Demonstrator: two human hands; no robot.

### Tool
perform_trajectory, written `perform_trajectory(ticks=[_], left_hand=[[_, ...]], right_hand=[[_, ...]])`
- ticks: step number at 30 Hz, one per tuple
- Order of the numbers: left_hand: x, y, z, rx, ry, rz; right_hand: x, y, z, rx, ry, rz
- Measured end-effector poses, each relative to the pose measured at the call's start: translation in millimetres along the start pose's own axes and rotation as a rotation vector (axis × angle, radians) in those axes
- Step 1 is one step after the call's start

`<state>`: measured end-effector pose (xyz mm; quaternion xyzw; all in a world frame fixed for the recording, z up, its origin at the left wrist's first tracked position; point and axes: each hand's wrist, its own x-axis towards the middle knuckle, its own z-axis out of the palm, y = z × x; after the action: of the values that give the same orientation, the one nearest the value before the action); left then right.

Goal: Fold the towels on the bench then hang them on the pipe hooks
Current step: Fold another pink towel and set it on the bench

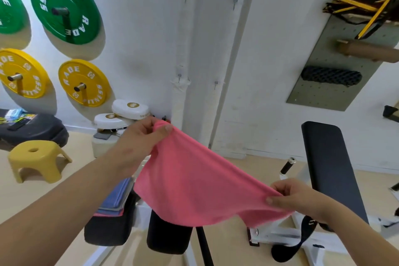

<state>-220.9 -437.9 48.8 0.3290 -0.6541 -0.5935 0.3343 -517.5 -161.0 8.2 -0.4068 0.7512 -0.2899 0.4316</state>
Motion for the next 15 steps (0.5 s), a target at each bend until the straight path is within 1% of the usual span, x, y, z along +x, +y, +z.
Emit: perform_trajectory(ticks=[3,5,7,10,15], left_hand=[[6.8,-12.4,-5.4,-0.030,0.249,0.004],[9.3,-19.8,-12.1,0.003,0.354,0.011],[11.0,-27.9,-21.5,0.060,0.398,0.001],[11.8,-39.0,-30.8,0.137,0.418,-0.026],[17.0,-48.5,-32.6,0.145,0.475,-0.067]], right_hand=[[1.4,29.2,-2.7,-0.042,0.081,0.082],[0.6,43.2,-4.3,0.029,0.151,0.114],[-1.9,48.2,-4.5,0.127,0.208,0.120],[-3.7,57.5,-4.4,0.263,0.267,0.115],[-7.2,70.4,-5.2,0.444,0.260,0.203]])
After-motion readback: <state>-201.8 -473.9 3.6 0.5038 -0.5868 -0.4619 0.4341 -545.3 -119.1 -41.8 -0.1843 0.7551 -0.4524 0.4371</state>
